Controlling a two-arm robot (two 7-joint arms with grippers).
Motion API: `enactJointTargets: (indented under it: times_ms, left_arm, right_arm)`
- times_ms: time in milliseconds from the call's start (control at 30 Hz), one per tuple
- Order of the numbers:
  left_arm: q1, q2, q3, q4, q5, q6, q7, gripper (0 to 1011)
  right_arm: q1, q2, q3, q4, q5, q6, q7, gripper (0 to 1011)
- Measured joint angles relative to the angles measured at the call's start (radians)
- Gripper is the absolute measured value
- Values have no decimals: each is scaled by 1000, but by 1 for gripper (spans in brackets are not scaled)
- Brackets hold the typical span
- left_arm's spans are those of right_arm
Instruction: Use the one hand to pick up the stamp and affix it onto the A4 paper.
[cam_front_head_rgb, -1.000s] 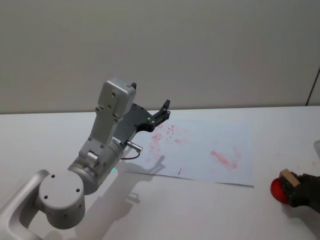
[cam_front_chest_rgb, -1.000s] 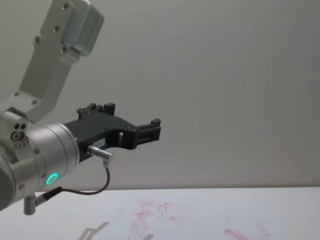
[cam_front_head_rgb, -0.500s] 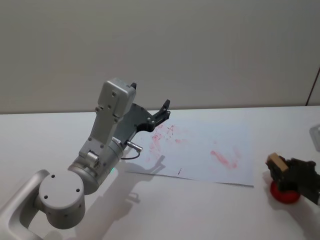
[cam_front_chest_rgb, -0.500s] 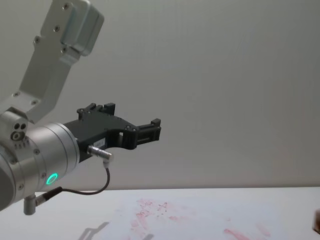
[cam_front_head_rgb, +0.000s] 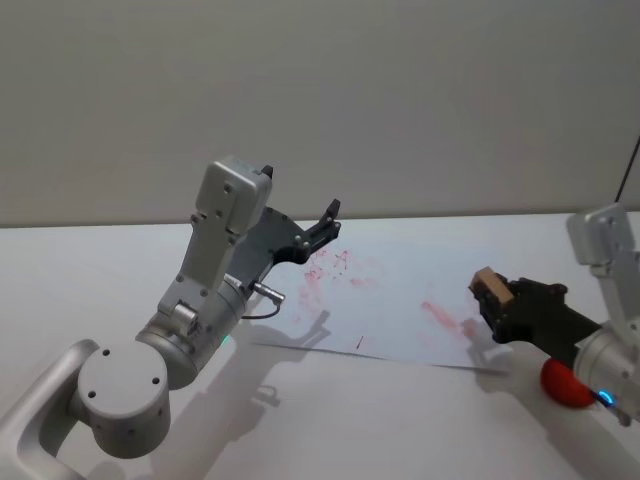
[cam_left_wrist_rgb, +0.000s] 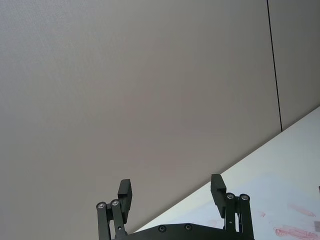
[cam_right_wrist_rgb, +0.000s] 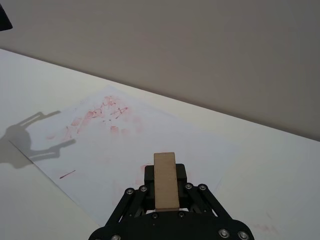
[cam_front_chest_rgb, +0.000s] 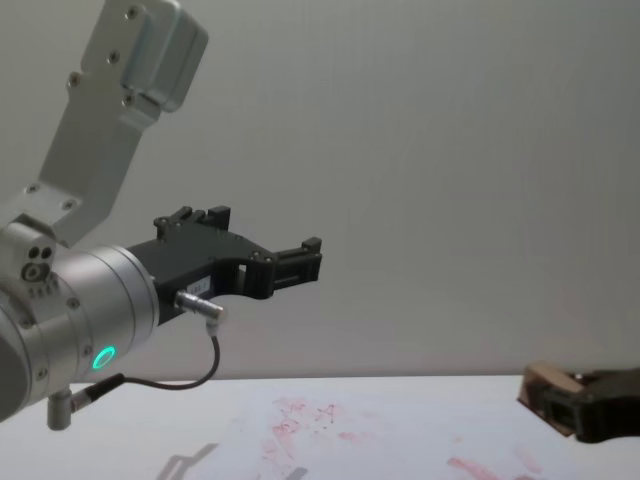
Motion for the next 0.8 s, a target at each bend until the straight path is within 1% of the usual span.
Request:
enactJointTargets:
  times_ms: [167, 200, 300, 533, 800]
  left_arm:
    - [0, 0, 0, 0, 0, 0, 0, 1001]
    - [0, 0, 0, 0, 0, 0, 0, 1001]
    - [0, 0, 0, 0, 0, 0, 0, 1001]
    - [0, 0, 0, 0, 0, 0, 0, 1001]
    - [0, 0, 0, 0, 0, 0, 0, 1001]
  right_arm:
    - [29, -22, -16, 37, -30, 9, 21, 219]
    - [29, -22, -16, 37, -30, 9, 21, 219]
    - [42, -34, -26, 59, -50, 21, 31, 220]
    - [54, -50, -41, 88, -73, 45, 34, 220]
    - [56, -64, -55, 110, -83, 68, 23, 220]
